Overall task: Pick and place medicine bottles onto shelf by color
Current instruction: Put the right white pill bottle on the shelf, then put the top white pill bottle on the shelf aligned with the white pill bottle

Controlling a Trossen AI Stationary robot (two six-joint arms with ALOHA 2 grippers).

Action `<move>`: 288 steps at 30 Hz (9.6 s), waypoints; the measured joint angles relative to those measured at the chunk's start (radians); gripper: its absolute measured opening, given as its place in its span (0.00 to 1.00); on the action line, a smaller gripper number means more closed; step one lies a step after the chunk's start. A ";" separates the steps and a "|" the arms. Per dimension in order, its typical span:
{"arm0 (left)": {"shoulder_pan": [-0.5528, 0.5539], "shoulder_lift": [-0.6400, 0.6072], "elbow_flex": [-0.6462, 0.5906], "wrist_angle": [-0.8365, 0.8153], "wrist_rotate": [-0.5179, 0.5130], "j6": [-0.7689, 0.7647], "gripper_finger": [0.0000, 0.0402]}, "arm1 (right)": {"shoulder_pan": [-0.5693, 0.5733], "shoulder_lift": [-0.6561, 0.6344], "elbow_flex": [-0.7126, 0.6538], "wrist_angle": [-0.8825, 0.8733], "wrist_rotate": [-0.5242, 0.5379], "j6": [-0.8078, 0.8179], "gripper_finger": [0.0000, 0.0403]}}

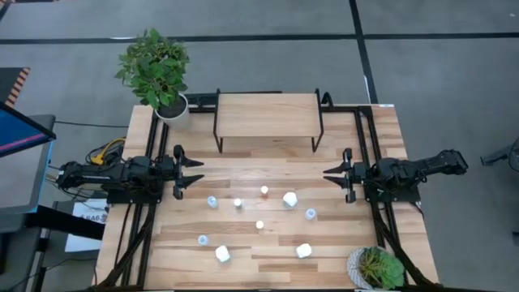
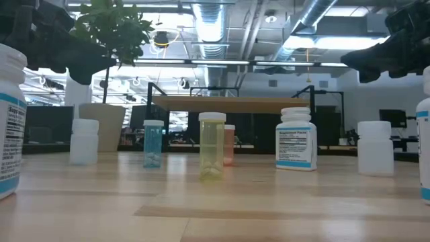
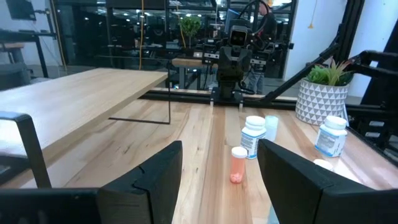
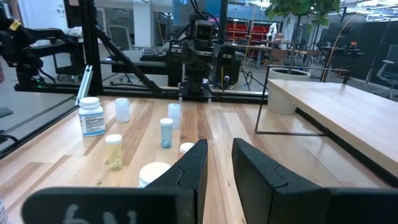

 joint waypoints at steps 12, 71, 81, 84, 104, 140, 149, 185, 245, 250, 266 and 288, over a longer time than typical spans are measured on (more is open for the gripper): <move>0.000 0.000 0.000 -0.003 0.013 -0.129 0.50 | -0.001 0.000 0.000 0.026 0.012 -0.052 0.24; 0.000 0.000 0.000 0.131 -0.140 0.023 0.50 | 0.016 0.987 0.825 -0.689 -0.356 0.352 0.68; 0.000 0.000 0.000 0.122 -0.151 0.023 0.50 | 0.021 1.198 0.825 -0.669 -0.385 0.363 0.68; 0.000 0.000 0.000 0.106 -0.158 0.023 0.50 | 0.039 1.238 0.825 -0.668 -0.388 0.398 0.68; 0.000 0.001 0.000 0.062 -0.158 0.023 0.50 | 0.133 1.371 0.825 -0.633 -0.306 0.472 0.68; 0.000 0.008 0.000 0.053 -0.158 0.024 0.50 | 0.110 1.483 1.016 -0.868 -0.306 0.383 0.31; 0.000 0.008 0.000 0.052 -0.158 0.023 0.50 | -0.004 1.483 1.368 -1.222 -0.134 0.114 0.32; 0.000 0.008 0.000 0.045 -0.183 0.023 0.50 | -0.914 1.866 2.055 -1.356 -0.311 -0.312 0.32; 0.000 0.008 0.000 0.024 -0.183 0.029 0.50 | -0.843 1.915 2.324 -1.596 -0.361 -0.236 0.58; 0.000 0.008 0.000 0.024 -0.182 0.029 0.50 | -0.743 1.826 2.253 -1.618 -0.439 -0.201 0.58; -0.001 0.153 0.129 -0.108 -0.055 -0.032 0.50 | -0.324 1.250 1.712 -1.465 -0.397 0.214 0.58; -0.189 0.917 0.483 -0.553 0.118 -0.136 0.50 | -0.075 1.059 1.354 -1.195 -0.264 0.344 0.58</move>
